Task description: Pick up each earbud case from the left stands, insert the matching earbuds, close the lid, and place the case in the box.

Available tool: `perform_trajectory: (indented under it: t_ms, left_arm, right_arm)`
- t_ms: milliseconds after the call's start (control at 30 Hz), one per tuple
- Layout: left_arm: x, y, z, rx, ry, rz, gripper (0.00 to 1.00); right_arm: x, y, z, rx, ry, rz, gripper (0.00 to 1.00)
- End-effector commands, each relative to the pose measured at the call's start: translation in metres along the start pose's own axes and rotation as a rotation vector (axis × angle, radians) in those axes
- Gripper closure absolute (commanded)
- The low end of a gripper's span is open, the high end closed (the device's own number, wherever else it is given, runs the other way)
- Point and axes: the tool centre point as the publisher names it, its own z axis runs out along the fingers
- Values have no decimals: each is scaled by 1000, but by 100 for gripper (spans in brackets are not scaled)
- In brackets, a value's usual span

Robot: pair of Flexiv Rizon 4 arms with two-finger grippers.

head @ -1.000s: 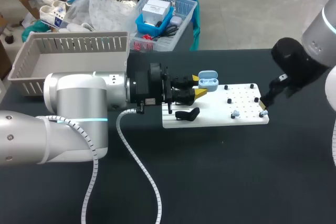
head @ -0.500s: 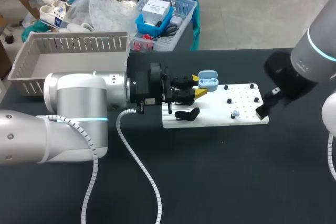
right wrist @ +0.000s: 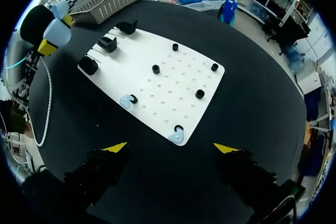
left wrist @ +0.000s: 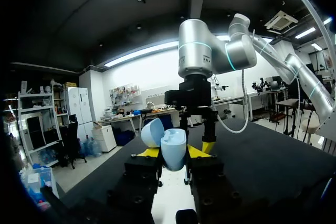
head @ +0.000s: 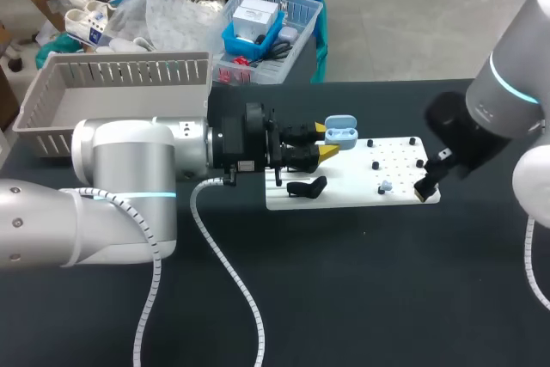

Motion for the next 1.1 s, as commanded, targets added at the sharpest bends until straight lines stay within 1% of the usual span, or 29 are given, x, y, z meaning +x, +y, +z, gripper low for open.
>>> perform_trajectory:
  t_ms: [33, 100, 167, 300, 367, 467, 500, 567, 633, 700, 800, 833, 900, 967, 1100]
  left_arm:
    - [1, 0, 0, -4, -3, 2, 100]
    - [1, 0, 0, -4, -3, 2, 100]
    - [1, 0, 0, -4, -3, 2, 100]
    - [1, 0, 0, -4, -3, 2, 100]
    - [1, 0, 0, -4, -3, 2, 100]
    - [1, 0, 0, -4, -3, 2, 100]
    - [1, 0, 0, -4, -3, 2, 100]
    - [1, 0, 0, -4, -3, 2, 100]
    - [1, 0, 0, -4, -3, 2, 100]
    - [1, 0, 0, -4, -3, 2, 100]
    - [1, 0, 0, -4, -3, 2, 100]
    - [1, 0, 0, -4, -3, 2, 100]
    - [1, 0, 0, -4, -3, 2, 100]
    - [1, 0, 0, -4, -3, 2, 100]
    - [1, 0, 0, -4, -3, 2, 100]
  right_arm:
    - [-3, 1, 4, 1, 8, -4, 2]
    - [-4, 1, 5, 1, 16, -8, 3]
    - [-4, 2, 6, -1, 18, -10, 7]
    - [-3, 2, 9, -4, 23, -12, 26]
    - [-3, 3, 10, -1, 45, -17, 35]
    - [-3, 3, 11, 2, 49, -18, 29]
    - [-3, 2, 11, 3, 49, -18, 29]
    - [-3, 2, 10, 5, 49, -16, 33]
    - [-3, 2, 10, 7, 47, -14, 35]
    - [-4, 1, 10, 7, 48, -14, 42]
    - [-5, 1, 11, 8, 60, -18, 42]
    - [-5, 1, 11, 8, 61, -19, 46]
    - [-5, 0, 11, 8, 63, -19, 46]
    - [-5, -1, 10, 7, 64, -20, 50]
    - [-6, -2, 12, 4, 66, -22, 51]
